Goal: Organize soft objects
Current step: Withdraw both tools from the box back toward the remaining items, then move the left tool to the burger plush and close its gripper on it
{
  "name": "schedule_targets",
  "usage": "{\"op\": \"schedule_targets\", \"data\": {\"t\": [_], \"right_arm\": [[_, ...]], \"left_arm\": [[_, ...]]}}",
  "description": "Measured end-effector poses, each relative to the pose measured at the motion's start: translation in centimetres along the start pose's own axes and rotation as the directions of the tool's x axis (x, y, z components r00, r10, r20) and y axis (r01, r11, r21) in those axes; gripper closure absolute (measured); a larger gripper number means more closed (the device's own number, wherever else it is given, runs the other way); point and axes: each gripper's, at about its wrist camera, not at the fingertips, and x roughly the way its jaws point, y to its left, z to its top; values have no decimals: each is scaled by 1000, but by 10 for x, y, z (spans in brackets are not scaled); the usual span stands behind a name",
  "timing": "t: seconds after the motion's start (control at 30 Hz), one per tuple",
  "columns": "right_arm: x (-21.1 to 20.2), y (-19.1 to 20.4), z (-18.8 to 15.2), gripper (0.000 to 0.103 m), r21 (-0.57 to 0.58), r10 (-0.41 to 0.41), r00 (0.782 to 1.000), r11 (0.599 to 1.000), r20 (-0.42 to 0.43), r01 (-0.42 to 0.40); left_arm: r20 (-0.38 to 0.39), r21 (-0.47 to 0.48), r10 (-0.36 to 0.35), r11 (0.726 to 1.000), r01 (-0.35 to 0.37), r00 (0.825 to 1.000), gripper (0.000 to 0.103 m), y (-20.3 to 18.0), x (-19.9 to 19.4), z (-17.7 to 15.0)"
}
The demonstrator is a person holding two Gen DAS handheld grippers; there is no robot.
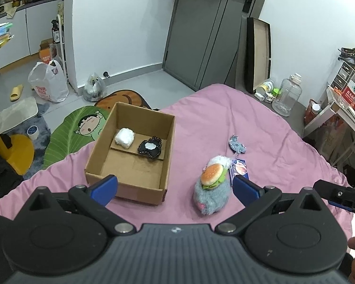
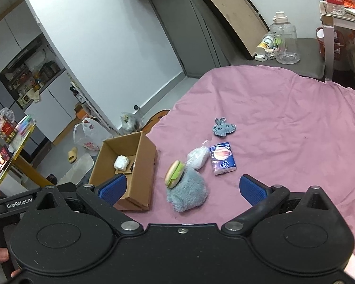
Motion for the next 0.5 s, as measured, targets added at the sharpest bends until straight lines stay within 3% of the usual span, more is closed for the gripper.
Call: {"op": "schedule_targets", "data": {"t": [0.5], "right_arm": [[44, -27, 21, 3, 67, 34, 998, 997, -60, -30]], "left_arm": [[-22, 53, 13, 998, -12, 1000, 3, -35, 39, 11]]}}
